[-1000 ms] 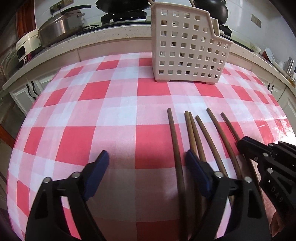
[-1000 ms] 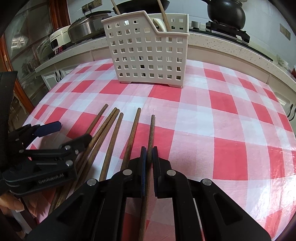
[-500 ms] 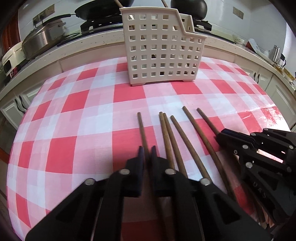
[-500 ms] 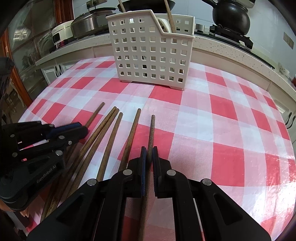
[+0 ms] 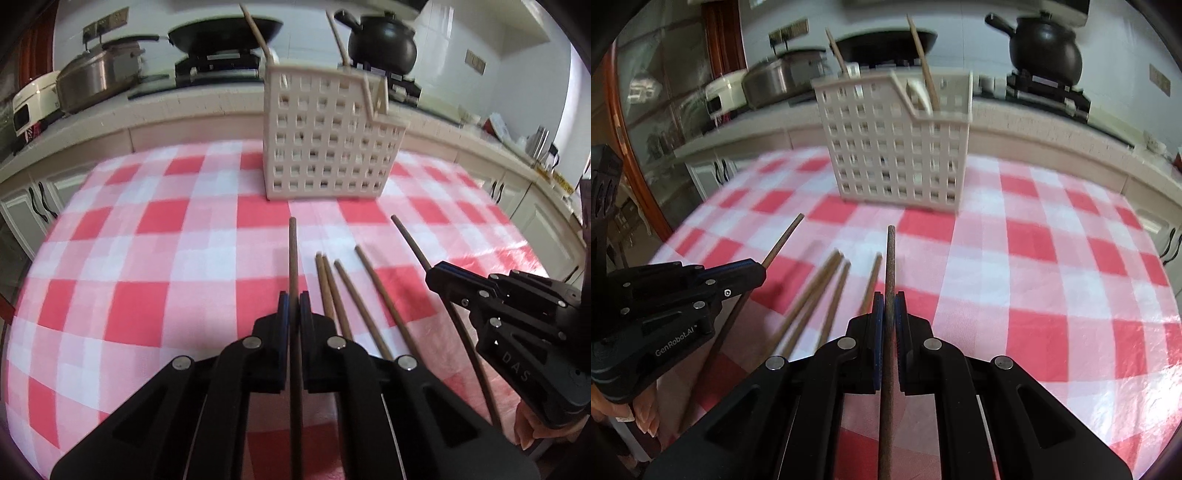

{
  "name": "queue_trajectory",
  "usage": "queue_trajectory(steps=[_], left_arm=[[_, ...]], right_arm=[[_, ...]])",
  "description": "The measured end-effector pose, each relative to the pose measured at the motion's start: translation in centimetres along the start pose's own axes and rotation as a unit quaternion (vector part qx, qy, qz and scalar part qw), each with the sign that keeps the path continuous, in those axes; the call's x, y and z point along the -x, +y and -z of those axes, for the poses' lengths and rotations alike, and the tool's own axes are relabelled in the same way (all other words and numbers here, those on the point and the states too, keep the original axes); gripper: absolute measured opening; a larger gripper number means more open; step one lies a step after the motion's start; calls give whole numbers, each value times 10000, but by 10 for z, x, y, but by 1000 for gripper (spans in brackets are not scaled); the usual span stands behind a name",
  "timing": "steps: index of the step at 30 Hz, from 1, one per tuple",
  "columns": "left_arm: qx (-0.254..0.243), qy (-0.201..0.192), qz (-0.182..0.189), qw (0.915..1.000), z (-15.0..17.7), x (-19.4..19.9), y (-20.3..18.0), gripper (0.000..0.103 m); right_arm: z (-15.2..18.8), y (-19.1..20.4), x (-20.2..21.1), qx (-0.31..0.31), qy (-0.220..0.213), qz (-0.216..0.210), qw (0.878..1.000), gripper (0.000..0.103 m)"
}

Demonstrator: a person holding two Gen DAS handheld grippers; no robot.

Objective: Organize utensils
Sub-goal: 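Lift both held chopsticks upright and carry them over the white basket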

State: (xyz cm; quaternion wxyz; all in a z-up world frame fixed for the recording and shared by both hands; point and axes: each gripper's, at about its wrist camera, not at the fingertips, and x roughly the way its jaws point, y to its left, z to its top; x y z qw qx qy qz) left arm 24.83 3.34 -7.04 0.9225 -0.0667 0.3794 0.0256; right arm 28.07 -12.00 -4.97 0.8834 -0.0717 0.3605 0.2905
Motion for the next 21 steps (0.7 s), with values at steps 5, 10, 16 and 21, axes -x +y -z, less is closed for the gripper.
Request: queue_trajectory(steps=[5, 10, 16, 21], left_arm=[[-23, -464, 19, 9989, -11, 34, -1, 5], [-100, -831, -12, 9965, -16, 64, -6, 5], [-111, -1108, -24, 9938, -15, 88, -7, 5], [-161, -1396, -63, 9901, -14, 110, -11, 5]], right_arm=[[-12, 4, 28, 42, -483, -39, 9988, 7], [-21, 9, 54, 129, -811, -48, 9966, 7], [-25, 15, 79, 237, -1099, -12, 9937, 7], [-27, 15, 99, 289, -1353, 40, 9904, 7]])
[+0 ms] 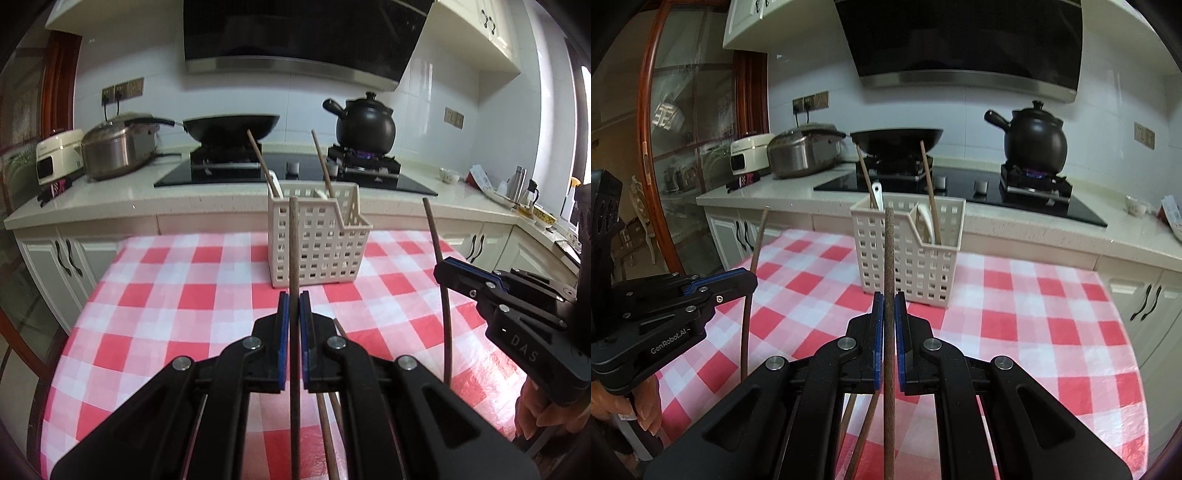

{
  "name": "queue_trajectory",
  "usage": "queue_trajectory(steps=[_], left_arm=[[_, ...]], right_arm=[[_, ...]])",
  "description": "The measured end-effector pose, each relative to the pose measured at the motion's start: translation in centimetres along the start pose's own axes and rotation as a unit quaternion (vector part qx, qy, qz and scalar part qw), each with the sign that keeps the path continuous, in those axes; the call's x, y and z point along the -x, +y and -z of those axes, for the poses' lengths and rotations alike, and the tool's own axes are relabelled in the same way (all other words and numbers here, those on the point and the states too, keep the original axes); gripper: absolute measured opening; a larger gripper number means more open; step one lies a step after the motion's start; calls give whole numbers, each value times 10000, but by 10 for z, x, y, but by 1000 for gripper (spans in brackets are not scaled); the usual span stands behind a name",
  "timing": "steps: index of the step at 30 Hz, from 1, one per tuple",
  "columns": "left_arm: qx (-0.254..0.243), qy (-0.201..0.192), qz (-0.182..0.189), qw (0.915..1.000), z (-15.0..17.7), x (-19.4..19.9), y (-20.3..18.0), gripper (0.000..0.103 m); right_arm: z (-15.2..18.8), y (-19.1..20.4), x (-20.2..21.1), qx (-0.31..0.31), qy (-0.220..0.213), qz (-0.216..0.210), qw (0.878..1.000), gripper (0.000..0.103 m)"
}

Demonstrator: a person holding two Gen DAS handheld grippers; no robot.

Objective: Organize utensils
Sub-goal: 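Lift both held chopsticks upright and carry them over the white basket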

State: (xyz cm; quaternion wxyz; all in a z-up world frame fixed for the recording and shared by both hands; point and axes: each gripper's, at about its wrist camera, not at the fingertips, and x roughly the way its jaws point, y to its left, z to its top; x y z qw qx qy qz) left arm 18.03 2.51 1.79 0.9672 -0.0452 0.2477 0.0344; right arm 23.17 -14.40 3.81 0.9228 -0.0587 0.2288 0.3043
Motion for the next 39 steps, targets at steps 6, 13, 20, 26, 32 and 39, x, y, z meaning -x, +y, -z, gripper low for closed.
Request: queue_trajectory(steps=[6, 13, 20, 26, 32, 39], left_arm=[[-121, -287, -47, 9995, -1, 20, -8, 5], [-138, -376, -36, 9992, -2, 28, -10, 5], [-92, -542, -61, 9985, -8, 35, -7, 5], [-162, -668, -81, 9976, -20, 37, -9, 5], [-198, -759, -105, 9969, -33, 37, -8, 5], [-284, -847, -74, 9960, -56, 30, -8, 5]], right_arm=[[-1, 1, 15, 64, -156, 72, 9998, 7], [-4, 0, 28, 76, -282, 137, 9995, 7], [-10, 1, 37, 89, -475, 186, 9987, 6], [-20, 4, 34, 199, -550, 206, 9981, 6], [-32, 4, 30, 269, -640, 239, 9973, 6], [-49, -3, 16, 269, -655, 280, 9971, 6]])
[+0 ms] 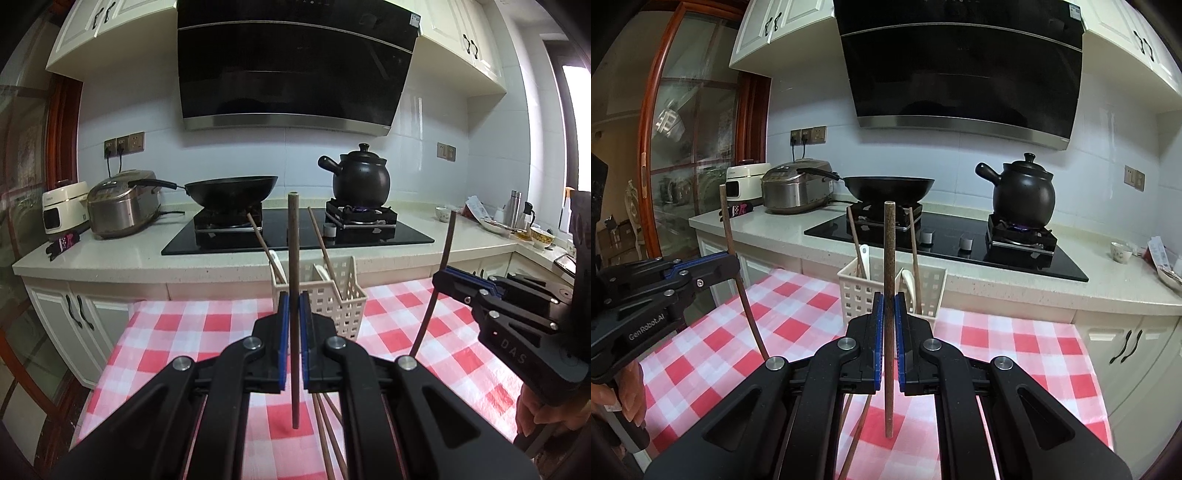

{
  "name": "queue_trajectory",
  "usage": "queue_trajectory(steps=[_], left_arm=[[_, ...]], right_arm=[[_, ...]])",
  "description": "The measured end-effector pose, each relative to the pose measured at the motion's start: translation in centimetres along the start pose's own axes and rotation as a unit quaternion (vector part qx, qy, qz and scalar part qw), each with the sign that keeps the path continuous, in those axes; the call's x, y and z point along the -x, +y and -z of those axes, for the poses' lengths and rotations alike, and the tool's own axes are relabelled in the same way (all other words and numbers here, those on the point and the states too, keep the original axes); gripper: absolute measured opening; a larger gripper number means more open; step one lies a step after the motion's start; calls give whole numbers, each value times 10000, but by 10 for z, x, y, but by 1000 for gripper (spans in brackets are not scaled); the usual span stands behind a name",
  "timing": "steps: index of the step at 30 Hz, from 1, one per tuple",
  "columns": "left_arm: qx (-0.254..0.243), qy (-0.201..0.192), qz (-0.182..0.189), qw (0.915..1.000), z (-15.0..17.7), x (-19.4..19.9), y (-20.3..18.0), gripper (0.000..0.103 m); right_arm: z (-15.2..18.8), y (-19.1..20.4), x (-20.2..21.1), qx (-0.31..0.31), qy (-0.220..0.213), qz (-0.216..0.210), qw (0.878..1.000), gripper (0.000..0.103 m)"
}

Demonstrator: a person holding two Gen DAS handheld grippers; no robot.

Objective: Organize utensils
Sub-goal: 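Lift both held chopsticks upright and carry them over the white basket, then lower both chopsticks into the white basket and open both tools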

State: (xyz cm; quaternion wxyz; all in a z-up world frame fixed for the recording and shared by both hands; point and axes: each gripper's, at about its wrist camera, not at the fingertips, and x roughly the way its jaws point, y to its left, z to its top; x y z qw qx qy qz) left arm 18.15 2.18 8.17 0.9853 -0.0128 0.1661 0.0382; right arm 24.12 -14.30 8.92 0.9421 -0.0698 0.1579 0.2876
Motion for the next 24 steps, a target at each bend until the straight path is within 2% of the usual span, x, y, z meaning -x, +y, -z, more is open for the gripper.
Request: queue_trajectory(steps=[10, 24], left_arm=[[-19, -73, 76, 9999, -42, -31, 5, 5], [218, -262, 259, 9991, -142, -81, 14, 5]], right_arm=[[-29, -6, -30, 72, -52, 38, 10000, 6], [-106, -32, -70, 13, -261, 40, 9997, 6]])
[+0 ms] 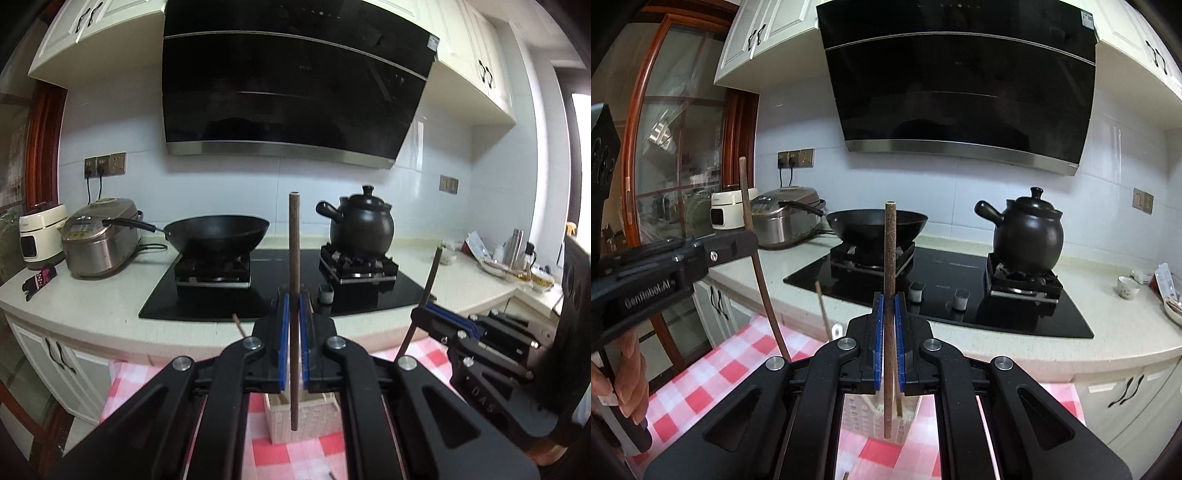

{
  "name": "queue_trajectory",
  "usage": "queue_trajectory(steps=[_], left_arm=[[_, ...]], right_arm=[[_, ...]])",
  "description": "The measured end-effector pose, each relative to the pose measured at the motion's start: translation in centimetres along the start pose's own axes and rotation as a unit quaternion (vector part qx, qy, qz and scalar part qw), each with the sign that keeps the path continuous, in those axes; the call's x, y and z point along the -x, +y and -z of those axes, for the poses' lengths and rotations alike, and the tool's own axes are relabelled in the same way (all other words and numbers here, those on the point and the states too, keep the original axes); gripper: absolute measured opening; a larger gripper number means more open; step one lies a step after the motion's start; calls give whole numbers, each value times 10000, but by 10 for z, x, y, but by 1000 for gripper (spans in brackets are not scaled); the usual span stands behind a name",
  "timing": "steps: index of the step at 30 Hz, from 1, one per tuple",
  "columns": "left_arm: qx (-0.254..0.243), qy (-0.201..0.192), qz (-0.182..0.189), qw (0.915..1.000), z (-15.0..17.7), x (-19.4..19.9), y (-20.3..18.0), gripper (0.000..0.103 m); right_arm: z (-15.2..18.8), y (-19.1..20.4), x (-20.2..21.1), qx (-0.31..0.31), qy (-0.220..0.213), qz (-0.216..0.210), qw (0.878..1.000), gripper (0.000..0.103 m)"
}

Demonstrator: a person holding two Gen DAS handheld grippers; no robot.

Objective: Organize utensils
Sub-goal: 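Lower both chopsticks into the white basket and open both tools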

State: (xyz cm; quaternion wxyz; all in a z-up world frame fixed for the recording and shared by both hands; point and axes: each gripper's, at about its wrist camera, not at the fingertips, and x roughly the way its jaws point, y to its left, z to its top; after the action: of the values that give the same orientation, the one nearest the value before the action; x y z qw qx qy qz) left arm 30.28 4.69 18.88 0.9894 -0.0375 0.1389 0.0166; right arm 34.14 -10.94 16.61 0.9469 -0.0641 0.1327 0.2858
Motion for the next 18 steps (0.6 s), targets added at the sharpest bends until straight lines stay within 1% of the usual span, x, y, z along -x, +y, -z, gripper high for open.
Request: queue_trajectory(steps=[4, 8, 11, 15, 18], left_arm=[[113, -74, 9, 9999, -22, -14, 6, 5], [258, 8, 15, 9997, -26, -37, 12, 5], [358, 260, 48, 9990, -14, -63, 14, 5], [374, 542, 102, 9978, 8, -87, 15, 5], [386, 821, 90, 9958, 26, -107, 17, 5]], right_arm=[[-16, -6, -13, -2, -41, 55, 10000, 6], [-18, -10, -32, -54, 57, 20, 10000, 6], [-10, -9, -49, 6, 283, -2, 9996, 6], [3, -7, -71, 114, 672, 31, 9977, 6], [14, -10, -85, 69, 866, 26, 9962, 6]])
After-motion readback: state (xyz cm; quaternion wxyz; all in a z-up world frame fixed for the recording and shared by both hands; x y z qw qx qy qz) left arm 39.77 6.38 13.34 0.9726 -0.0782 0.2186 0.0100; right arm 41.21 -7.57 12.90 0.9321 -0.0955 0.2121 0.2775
